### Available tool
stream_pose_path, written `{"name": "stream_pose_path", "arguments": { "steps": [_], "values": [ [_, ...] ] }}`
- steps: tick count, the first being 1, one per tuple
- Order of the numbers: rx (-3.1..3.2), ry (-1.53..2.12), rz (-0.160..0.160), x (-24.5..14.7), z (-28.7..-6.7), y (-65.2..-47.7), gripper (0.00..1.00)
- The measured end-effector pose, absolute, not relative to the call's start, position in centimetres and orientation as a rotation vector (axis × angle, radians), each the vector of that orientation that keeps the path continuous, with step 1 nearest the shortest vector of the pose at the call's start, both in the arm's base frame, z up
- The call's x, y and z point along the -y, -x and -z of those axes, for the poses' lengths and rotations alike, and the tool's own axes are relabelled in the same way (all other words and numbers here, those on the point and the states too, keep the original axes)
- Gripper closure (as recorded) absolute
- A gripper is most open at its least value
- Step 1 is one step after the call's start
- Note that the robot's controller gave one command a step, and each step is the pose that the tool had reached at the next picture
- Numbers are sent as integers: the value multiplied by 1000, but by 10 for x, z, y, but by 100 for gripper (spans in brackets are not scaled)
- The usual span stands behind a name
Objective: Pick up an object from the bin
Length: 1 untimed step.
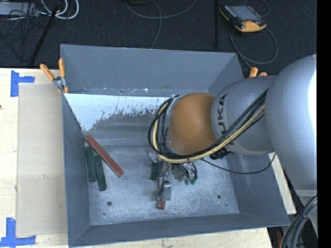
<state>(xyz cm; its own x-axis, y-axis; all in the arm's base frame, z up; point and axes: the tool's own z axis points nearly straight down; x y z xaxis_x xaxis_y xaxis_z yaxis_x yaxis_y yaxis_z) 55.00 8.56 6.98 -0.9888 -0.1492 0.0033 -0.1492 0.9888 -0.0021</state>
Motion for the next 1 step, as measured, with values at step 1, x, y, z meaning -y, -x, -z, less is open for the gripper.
{"name": "stream_pose_path", "arguments": {
  "steps": [1],
  "values": [
    [2964, -1049, 0, -46, -71, -582, 0]
  ]
}}
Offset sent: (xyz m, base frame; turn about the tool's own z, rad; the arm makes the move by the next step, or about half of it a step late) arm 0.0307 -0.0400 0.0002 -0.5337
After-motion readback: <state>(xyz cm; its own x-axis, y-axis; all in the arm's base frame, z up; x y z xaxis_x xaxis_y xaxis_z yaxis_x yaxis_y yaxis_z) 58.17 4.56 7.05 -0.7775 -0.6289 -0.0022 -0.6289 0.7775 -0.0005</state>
